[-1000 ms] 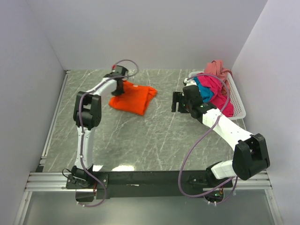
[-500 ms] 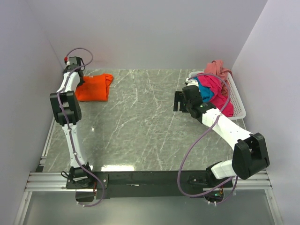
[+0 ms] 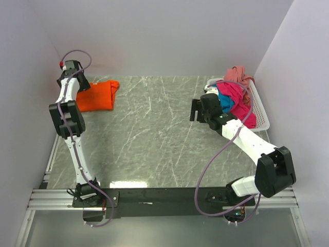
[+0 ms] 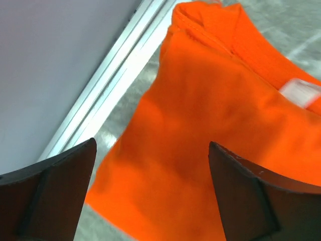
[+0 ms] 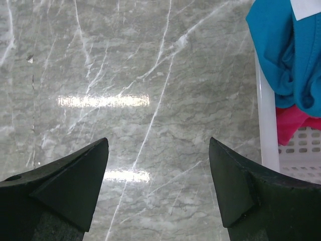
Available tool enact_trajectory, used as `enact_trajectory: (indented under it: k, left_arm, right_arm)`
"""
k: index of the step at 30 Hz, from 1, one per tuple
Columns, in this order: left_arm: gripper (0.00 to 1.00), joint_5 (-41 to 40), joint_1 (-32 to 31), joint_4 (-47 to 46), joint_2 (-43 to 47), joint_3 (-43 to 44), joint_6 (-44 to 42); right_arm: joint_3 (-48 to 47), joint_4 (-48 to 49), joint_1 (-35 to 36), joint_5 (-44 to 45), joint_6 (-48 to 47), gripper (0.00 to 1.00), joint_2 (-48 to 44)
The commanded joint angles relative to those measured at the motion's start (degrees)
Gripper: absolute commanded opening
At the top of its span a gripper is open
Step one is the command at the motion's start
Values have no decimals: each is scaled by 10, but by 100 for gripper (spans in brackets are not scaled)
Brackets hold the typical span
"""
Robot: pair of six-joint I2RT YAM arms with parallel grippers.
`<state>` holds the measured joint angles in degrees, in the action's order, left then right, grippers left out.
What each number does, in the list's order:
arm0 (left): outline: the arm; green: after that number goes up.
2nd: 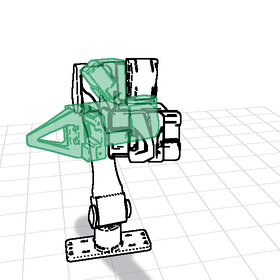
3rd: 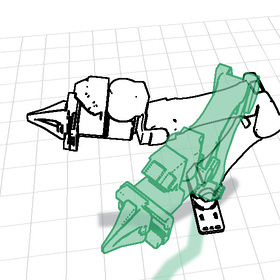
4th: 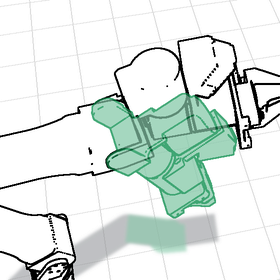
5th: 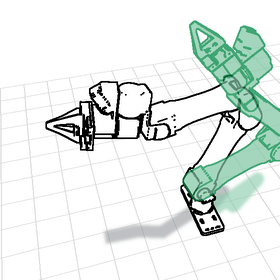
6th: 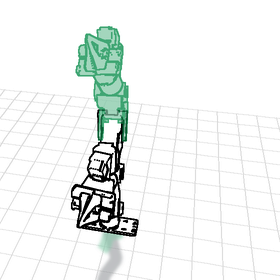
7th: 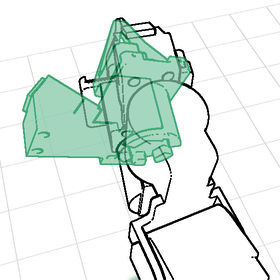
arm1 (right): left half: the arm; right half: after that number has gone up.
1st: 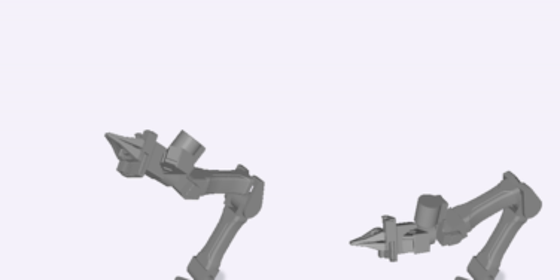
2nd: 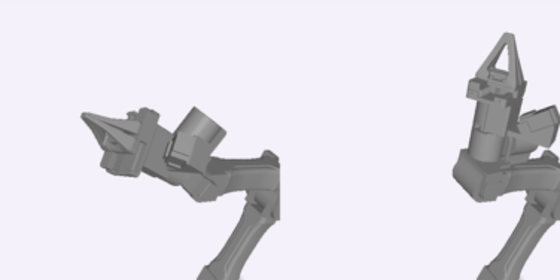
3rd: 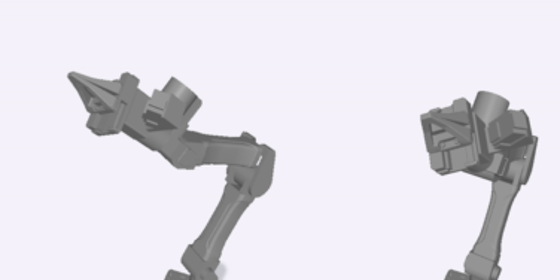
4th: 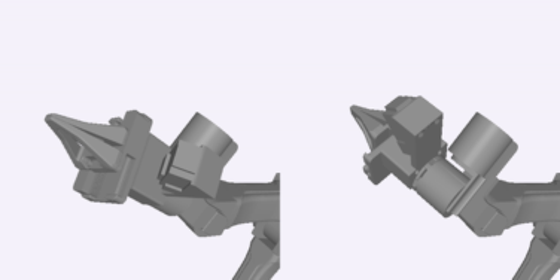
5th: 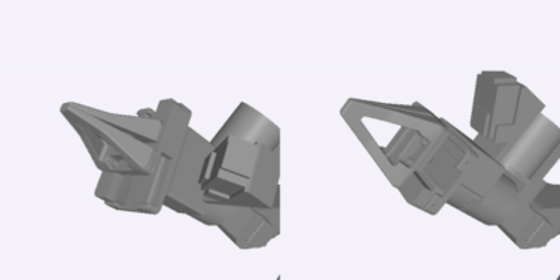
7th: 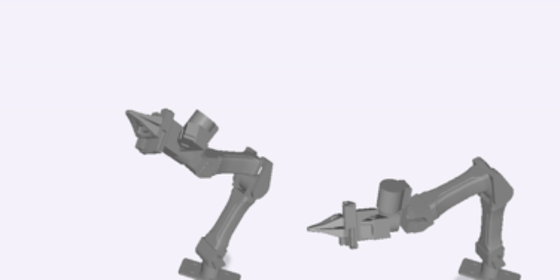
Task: Fold and stack the t-shirts
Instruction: Neatly place the folded tshirt to the corner, then reset both grippers
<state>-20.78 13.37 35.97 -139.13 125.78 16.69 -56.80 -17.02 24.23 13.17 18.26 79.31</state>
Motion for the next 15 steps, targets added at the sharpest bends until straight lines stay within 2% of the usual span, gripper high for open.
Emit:
enact_trajectory:
  k: [1,2,4,5,6,7,8,12,15]
  left_arm:
    - [99,47,-4,8,103,-23,40]
    - [99,73,-4,0,158,-48,54]
    - [100,104,-4,-49,226,-159,89]
    - [99,136,-6,-77,302,-249,98]
    - [99,147,-8,-100,340,-293,123]
    - [99,156,-11,-149,418,-338,132]
    - [99,159,-23,-172,455,-416,144]
    - [99,112,-81,-213,596,-531,157]
    - [99,46,-147,-178,645,-550,171]
  right_arm:
    - [9,22,-1,20,29,87,-38]
    - [12,22,-2,26,35,88,-55]
    - [28,30,-2,26,57,88,-74]
    - [40,33,-1,26,63,88,-93]
    - [46,34,-2,27,73,88,-102]
    - [54,35,-2,30,77,88,-114]
    - [65,31,-2,29,81,88,-132]
    - [96,20,-1,48,96,88,-177]
    - [122,14,-2,55,107,88,-215]
